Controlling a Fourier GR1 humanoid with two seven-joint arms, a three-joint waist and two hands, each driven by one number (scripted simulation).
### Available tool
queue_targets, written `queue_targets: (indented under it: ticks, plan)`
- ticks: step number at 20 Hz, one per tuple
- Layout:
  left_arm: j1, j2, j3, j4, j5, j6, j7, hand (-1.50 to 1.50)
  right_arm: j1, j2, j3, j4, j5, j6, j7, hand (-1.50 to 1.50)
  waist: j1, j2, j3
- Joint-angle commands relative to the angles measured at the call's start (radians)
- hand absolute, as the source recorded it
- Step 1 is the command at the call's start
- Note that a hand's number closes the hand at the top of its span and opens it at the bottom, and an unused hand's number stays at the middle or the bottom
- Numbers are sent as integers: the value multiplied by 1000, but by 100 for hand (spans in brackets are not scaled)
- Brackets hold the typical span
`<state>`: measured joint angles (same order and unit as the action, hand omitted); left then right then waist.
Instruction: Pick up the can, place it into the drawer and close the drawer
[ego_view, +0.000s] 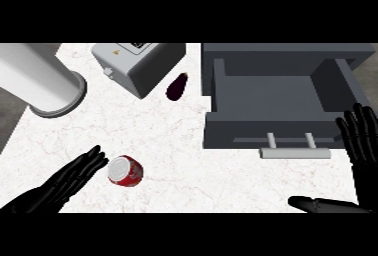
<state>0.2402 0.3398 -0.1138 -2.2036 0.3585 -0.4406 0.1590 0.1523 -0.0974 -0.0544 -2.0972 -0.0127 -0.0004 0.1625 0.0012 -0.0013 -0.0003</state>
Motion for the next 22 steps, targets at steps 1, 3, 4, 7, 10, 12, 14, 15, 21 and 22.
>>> queue_targets:
  ticks: [1, 3, 4, 7, 10, 12, 14, 15, 21, 22]
  plan:
    - [44, 26, 52, -137, 120, 16, 138, -150, -6, 15, 28, -35, 25, -12, 58, -150, 3, 0, 0]
    - [27, 20, 119, 44, 103, -80, 21, -150, 30, 20, -12, -3, -9, 10, -16, -150, 0, 1, 0]
    - [26, 15, 102, -36, 135, -20, 121, -150, 68, 2, -29, 16, -28, 53, -66, -150, -1, 0, 1]
    - [-25, -22, 114, 35, 96, -22, 116, -150, 52, 4, -45, -30, -29, 42, -21, -150, -3, 1, 0]
    - [-59, -83, 56, 127, -41, -38, 54, -150, 60, -9, -87, 32, -68, 83, -82, -150, -5, 1, 0]
    - [-29, -90, 58, 27, -8, -14, 131, -150, 109, -7, -91, -35, -70, 95, -37, -150, -4, 0, 0]
    - [-39, -95, 110, 129, -26, -82, 29, -150, 75, 29, -41, -13, -16, 65, -39, -150, -2, 1, 0]
    - [-74, -129, 43, 107, -40, -20, 101, -150, 80, 6, -102, 84, -61, 109, -146, -150, -4, 1, 1]
    - [-82, -168, 53, 216, -130, -72, 20, -150, 94, 16, -93, 25, -28, 115, -100, -150, -4, 1, 0]
    - [-70, -140, 83, 193, -96, -85, 37, -150, 178, 21, -129, 57, -53, 154, -212, -150, -6, 0, 1]
